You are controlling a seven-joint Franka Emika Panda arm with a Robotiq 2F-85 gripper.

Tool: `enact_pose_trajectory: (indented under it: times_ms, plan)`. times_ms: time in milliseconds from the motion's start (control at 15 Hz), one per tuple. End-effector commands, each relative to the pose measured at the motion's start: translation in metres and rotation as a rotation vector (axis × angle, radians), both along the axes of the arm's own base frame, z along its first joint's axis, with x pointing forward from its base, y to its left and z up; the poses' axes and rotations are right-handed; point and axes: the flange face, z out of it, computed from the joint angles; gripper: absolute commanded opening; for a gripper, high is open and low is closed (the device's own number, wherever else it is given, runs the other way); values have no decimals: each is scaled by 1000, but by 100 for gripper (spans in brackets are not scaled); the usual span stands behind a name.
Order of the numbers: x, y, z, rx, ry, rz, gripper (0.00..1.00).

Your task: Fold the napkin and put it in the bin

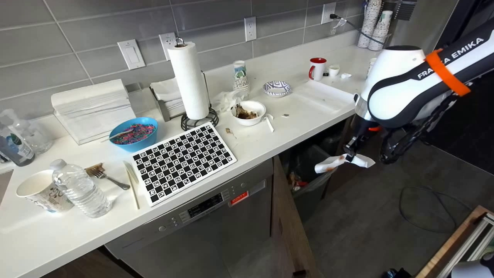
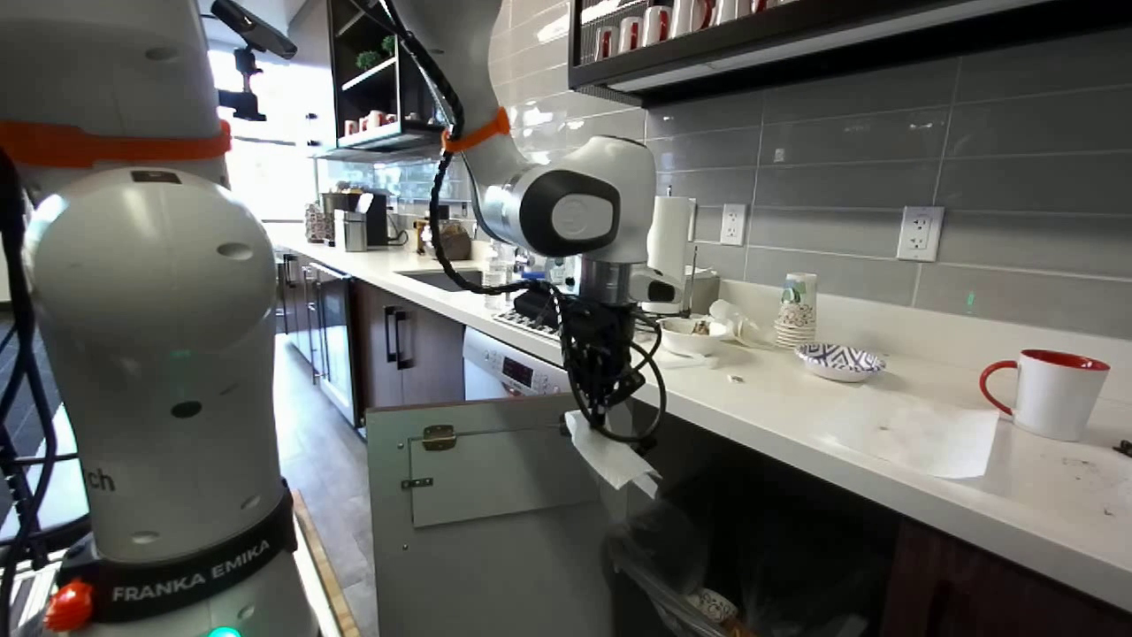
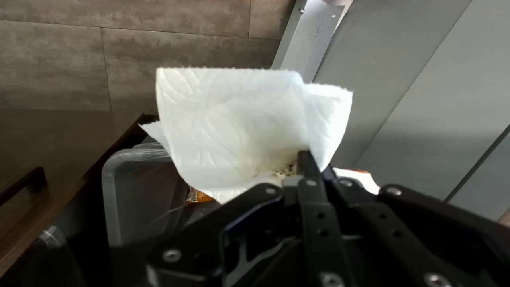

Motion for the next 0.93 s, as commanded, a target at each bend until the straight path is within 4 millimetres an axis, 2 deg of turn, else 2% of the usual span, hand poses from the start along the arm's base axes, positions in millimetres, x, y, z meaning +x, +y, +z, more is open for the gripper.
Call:
enact_pose_trajectory:
  times_ms: [0, 200, 533, 867]
  plan:
    - [-3, -9, -33, 21, -68, -61, 0]
    - [-4, -13, -49, 40, -138, -131, 0]
    - [10, -12, -31, 134, -245, -268, 0]
    - [23, -16, -31, 229, -321, -342, 0]
